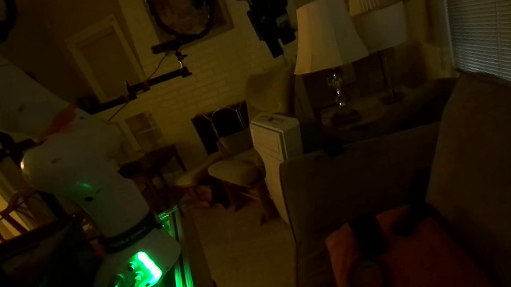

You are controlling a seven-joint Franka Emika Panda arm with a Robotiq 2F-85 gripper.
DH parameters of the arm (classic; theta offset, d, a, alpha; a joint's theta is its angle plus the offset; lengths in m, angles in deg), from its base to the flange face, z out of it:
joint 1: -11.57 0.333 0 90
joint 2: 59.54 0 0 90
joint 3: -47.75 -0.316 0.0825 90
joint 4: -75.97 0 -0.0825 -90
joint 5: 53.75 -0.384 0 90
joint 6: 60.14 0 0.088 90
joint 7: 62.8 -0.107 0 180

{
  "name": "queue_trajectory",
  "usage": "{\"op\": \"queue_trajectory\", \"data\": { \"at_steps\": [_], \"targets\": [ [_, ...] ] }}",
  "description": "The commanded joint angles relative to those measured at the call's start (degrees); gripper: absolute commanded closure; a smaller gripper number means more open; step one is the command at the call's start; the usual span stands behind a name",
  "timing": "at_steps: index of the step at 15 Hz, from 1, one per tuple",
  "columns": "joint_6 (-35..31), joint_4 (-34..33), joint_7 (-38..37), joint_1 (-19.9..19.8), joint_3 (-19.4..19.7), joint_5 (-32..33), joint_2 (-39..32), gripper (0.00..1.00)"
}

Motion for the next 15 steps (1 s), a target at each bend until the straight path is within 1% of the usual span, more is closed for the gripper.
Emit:
{"op": "queue_trajectory", "data": {
  "at_steps": [1, 3, 7, 11, 15],
  "targets": [
    [0.2, -0.2, -0.1, 0.6, 0.5, 0.2, 0.0, 0.00],
    [0.2, -0.2, -0.1, 0.6, 0.5, 0.2, 0.0, 0.00],
    [-1.4, -2.5, 3.4, 2.2, 1.5, -2.2, -1.3, 0.00],
    [-1.3, -6.7, 11.5, 4.8, 2.9, -5.4, -3.2, 0.00],
    [-0.2, -11.3, 22.6, 8.2, 4.4, -11.5, -6.2, 0.00]
  ]
}}
